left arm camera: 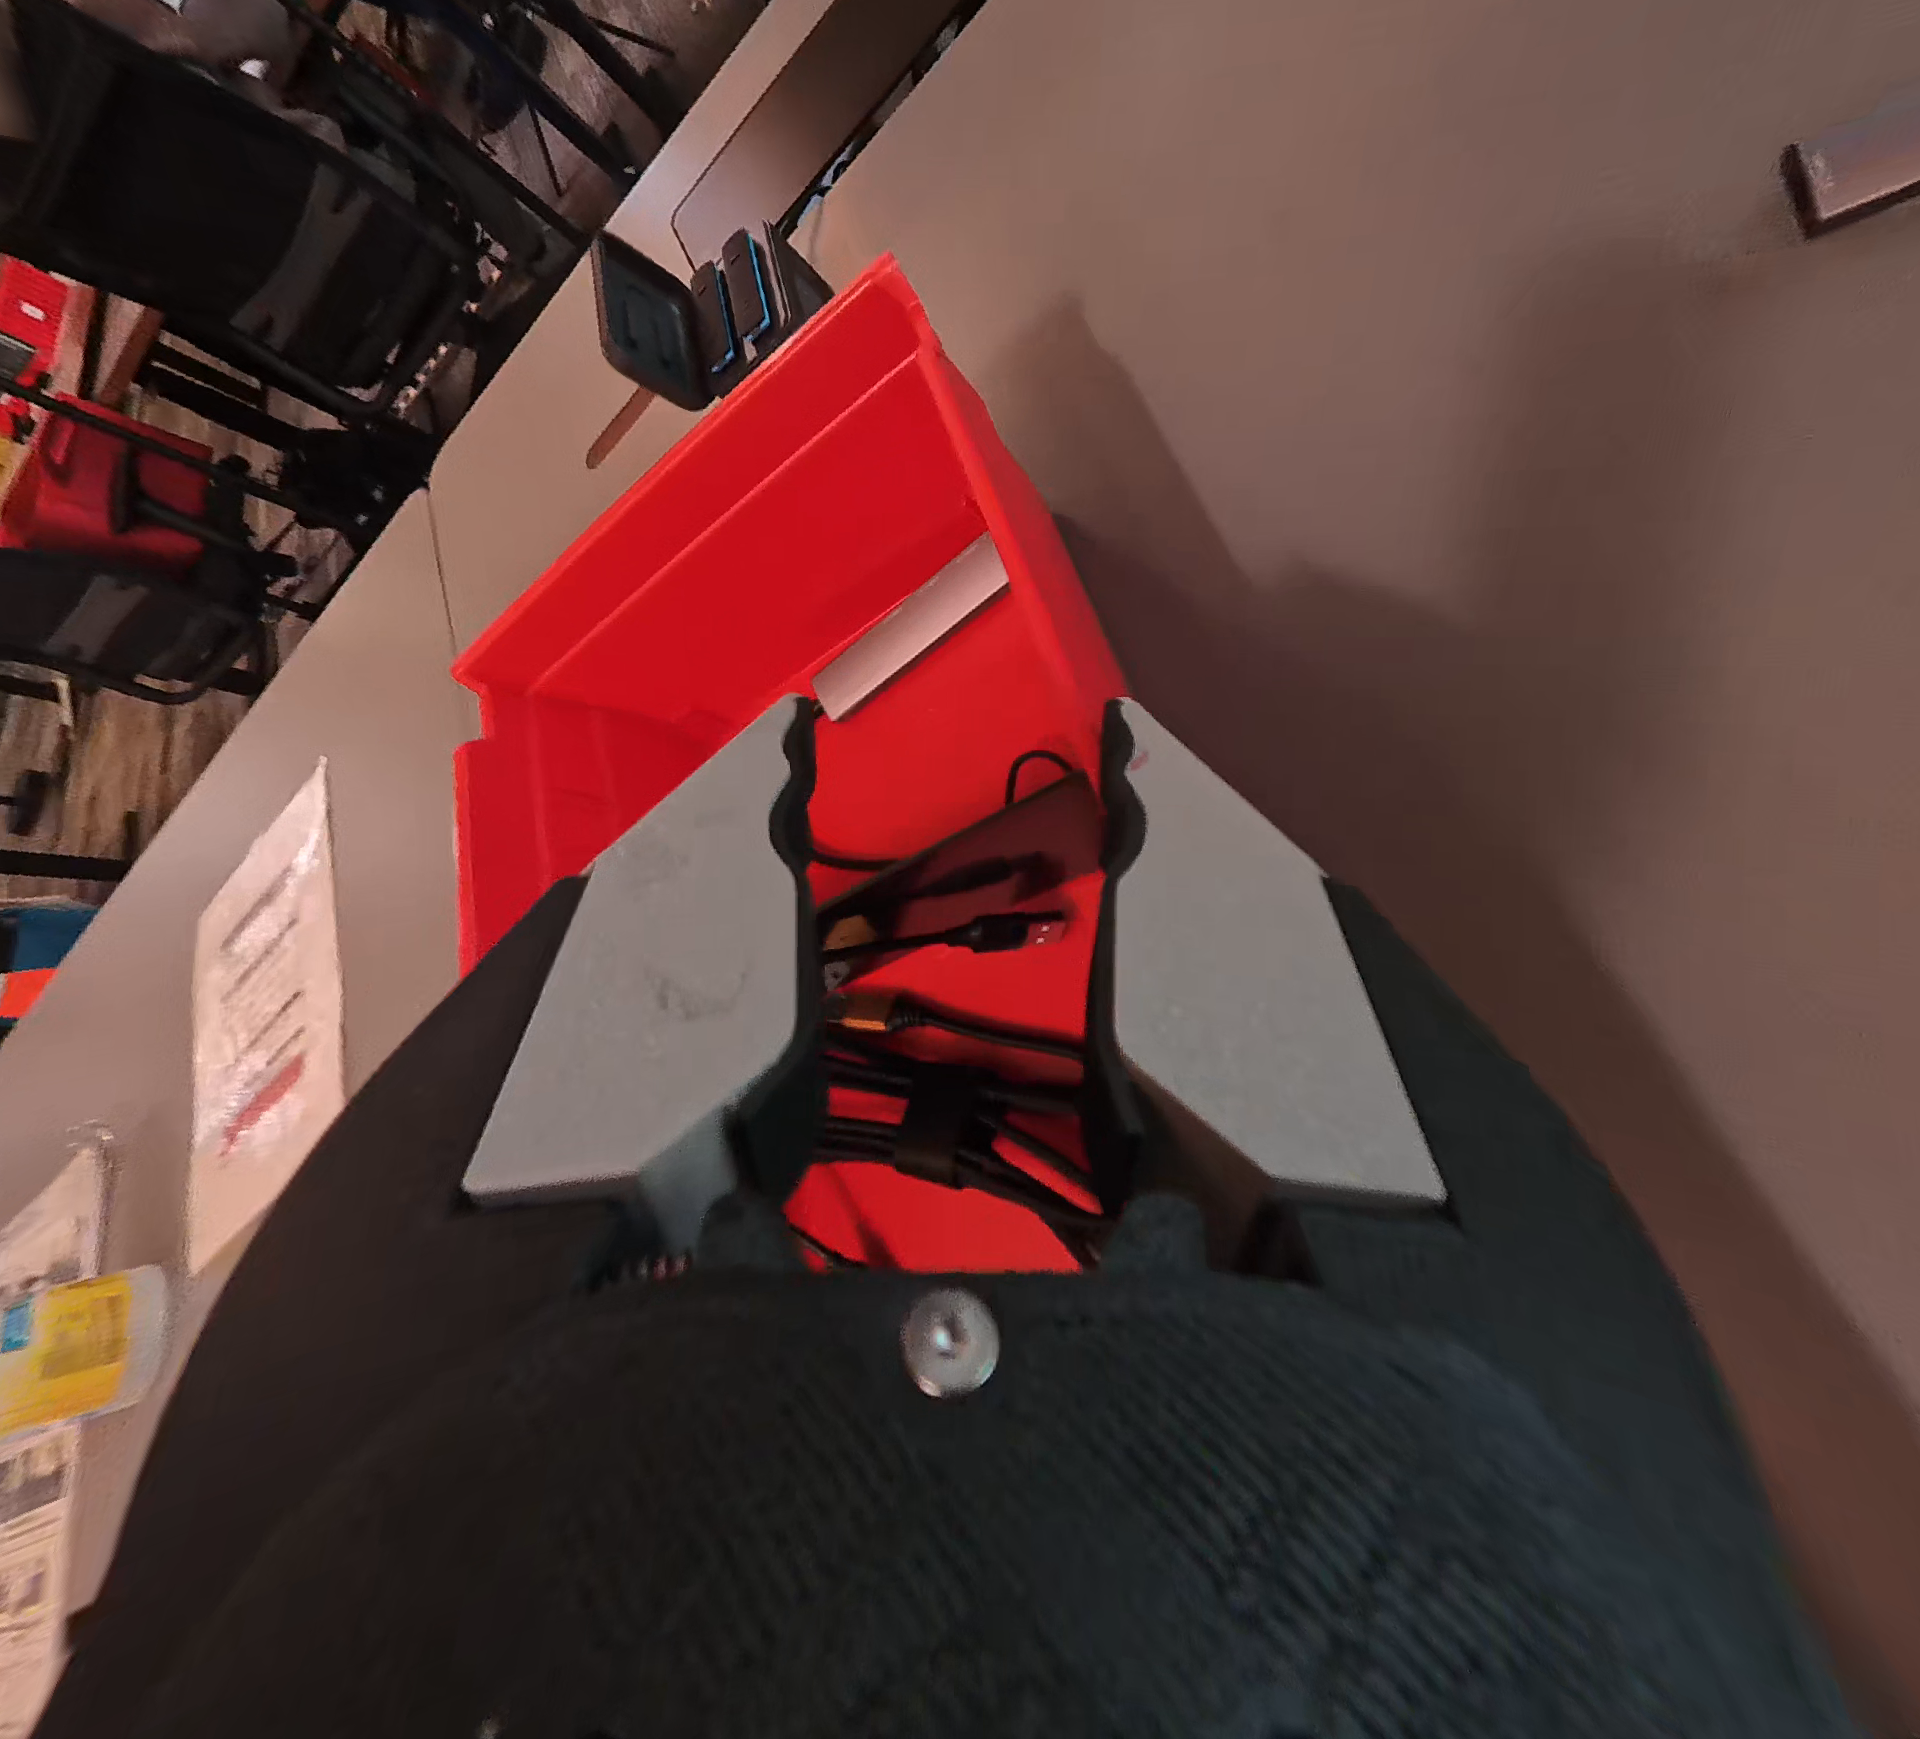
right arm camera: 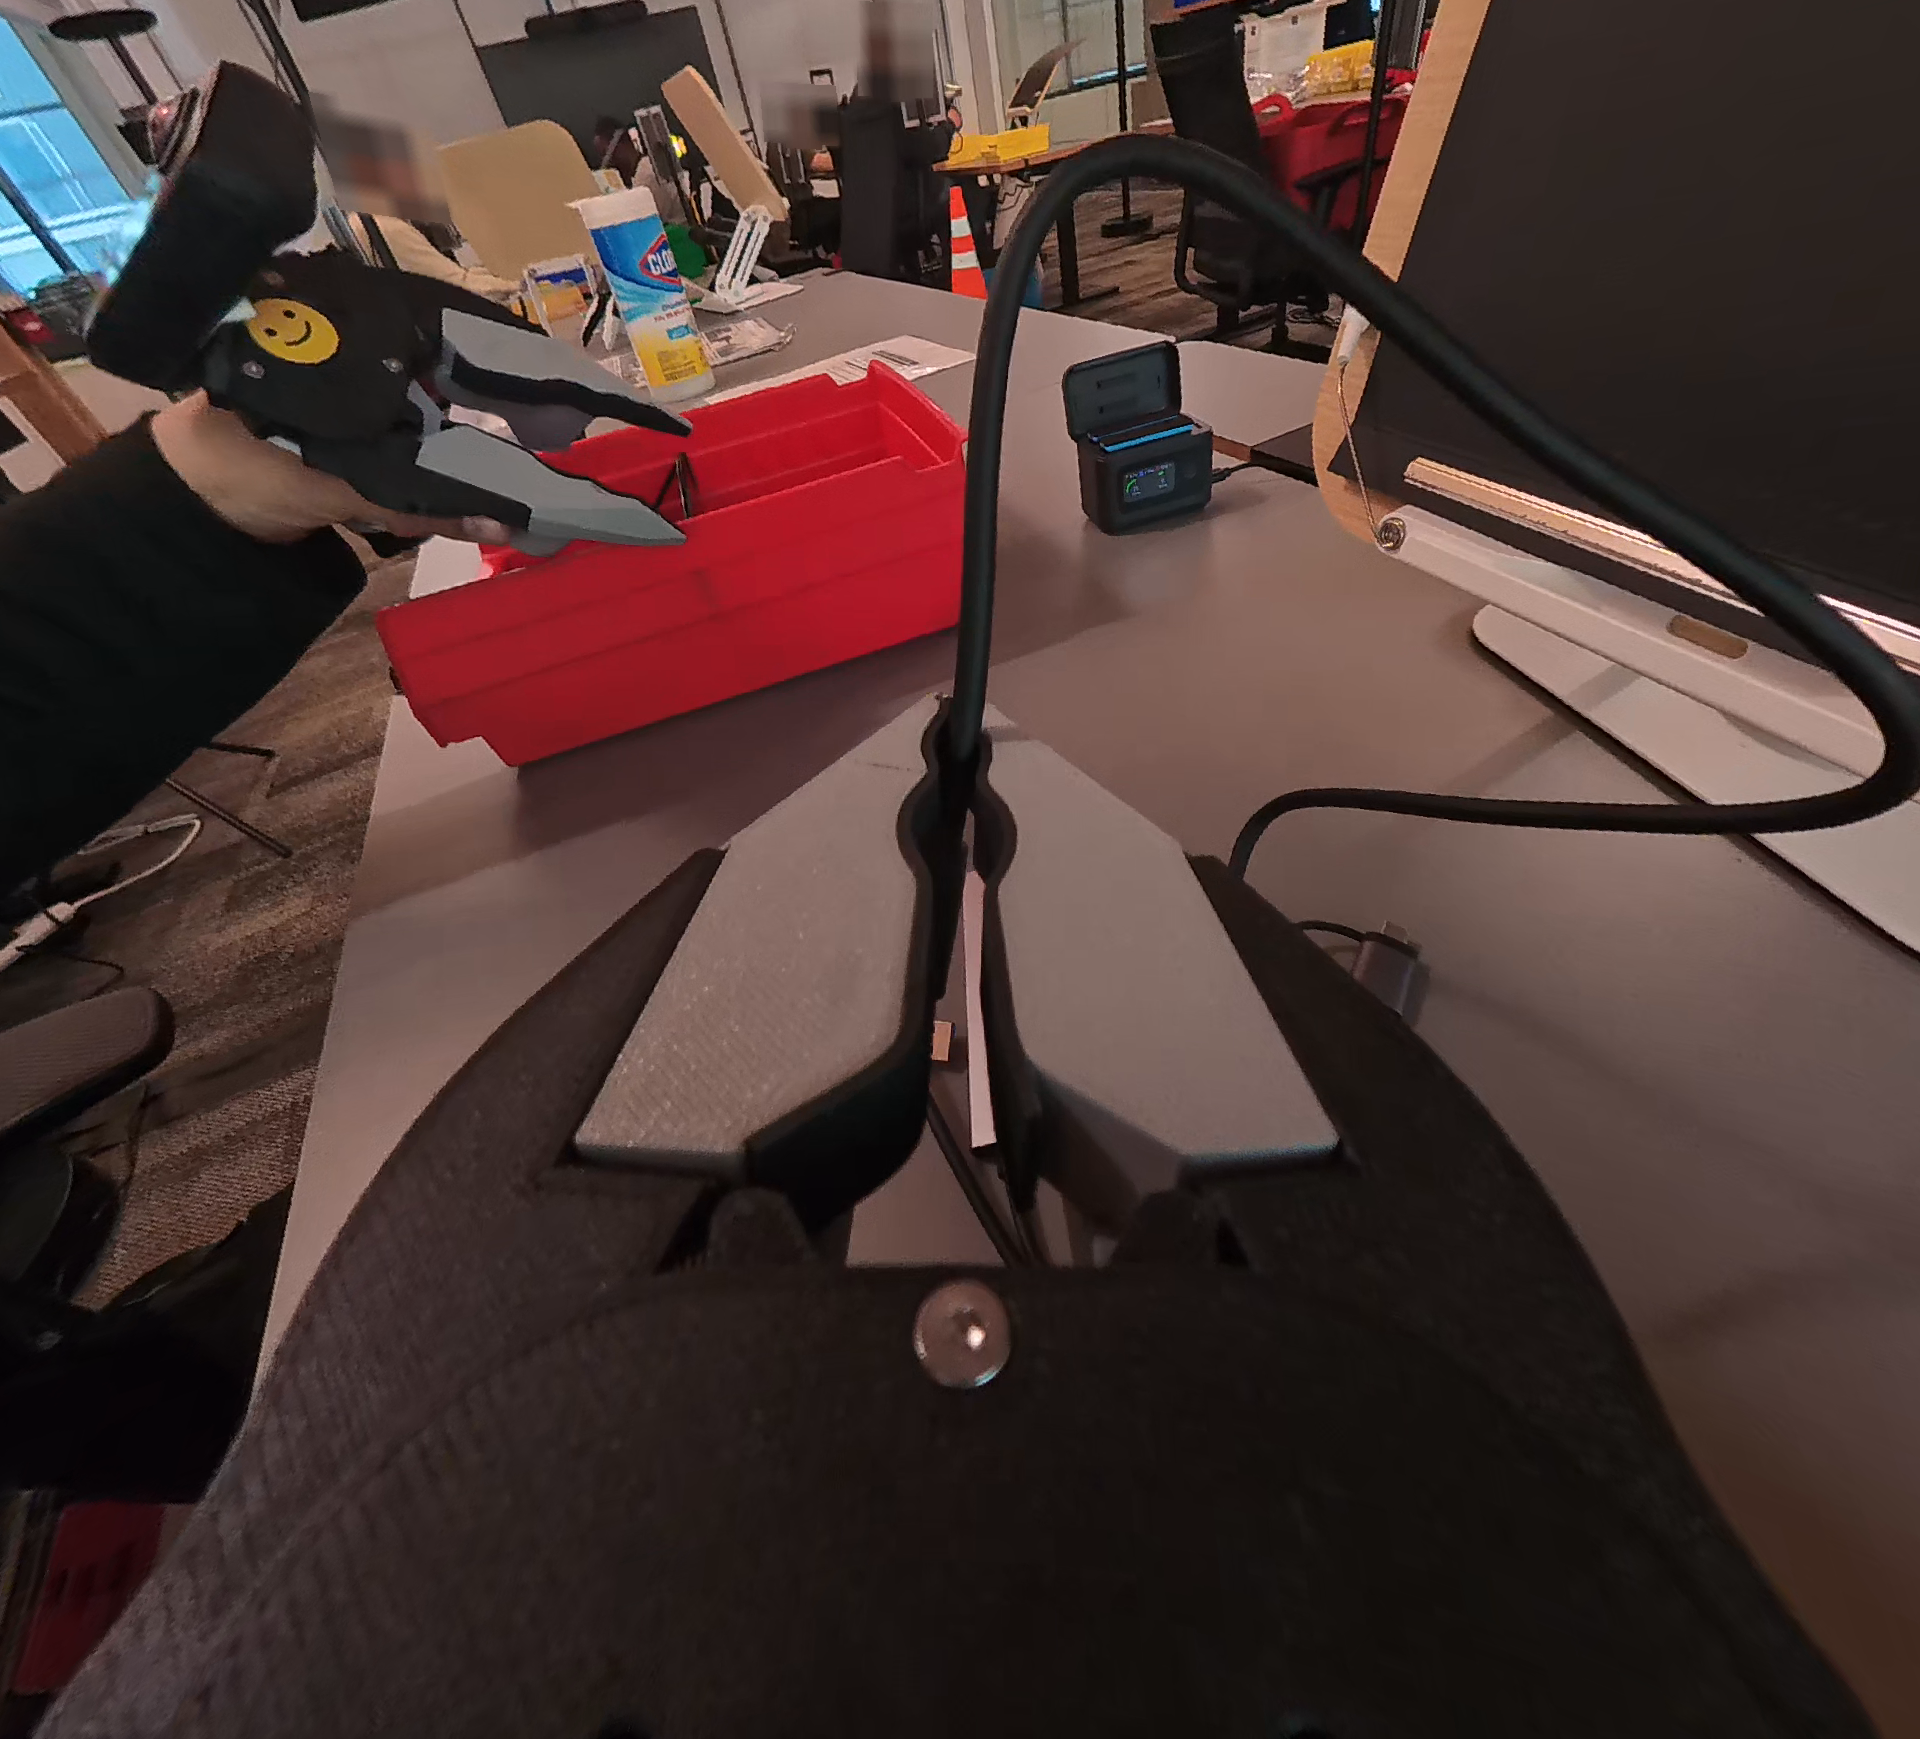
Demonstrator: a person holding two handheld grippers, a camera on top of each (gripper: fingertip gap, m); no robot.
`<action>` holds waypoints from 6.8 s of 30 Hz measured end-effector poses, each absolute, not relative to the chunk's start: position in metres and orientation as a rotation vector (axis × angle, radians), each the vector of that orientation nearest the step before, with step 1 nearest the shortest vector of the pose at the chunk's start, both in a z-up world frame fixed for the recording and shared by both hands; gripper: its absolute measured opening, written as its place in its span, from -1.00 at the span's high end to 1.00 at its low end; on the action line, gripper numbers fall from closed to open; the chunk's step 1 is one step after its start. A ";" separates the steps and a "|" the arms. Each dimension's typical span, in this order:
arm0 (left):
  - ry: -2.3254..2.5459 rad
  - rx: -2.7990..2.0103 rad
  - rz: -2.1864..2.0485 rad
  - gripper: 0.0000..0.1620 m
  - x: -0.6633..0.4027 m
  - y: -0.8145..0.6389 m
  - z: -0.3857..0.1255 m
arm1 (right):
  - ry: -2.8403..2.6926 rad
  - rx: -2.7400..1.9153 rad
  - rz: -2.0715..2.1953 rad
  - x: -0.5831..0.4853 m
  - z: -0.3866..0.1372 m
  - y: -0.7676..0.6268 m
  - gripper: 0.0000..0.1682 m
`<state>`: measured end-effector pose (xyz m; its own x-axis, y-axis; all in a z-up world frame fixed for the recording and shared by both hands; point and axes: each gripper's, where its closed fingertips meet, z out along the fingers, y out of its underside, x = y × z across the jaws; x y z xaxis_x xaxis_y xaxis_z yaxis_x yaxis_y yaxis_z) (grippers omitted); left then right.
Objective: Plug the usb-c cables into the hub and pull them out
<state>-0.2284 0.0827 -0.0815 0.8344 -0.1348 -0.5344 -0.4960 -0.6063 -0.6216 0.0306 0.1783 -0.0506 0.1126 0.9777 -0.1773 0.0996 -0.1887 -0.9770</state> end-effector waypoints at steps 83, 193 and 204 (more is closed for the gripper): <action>1.319 -1.687 -0.005 0.65 -0.016 0.168 -0.161 | -1.613 -1.757 0.919 0.020 -0.168 0.176 0.79; 1.364 -1.762 -0.453 0.91 0.029 0.137 -0.150 | -1.537 -1.334 1.055 0.004 -0.100 0.140 0.92; 1.393 -1.778 -0.422 0.91 0.028 0.137 -0.157 | -1.589 -1.454 1.049 0.002 -0.120 0.140 0.98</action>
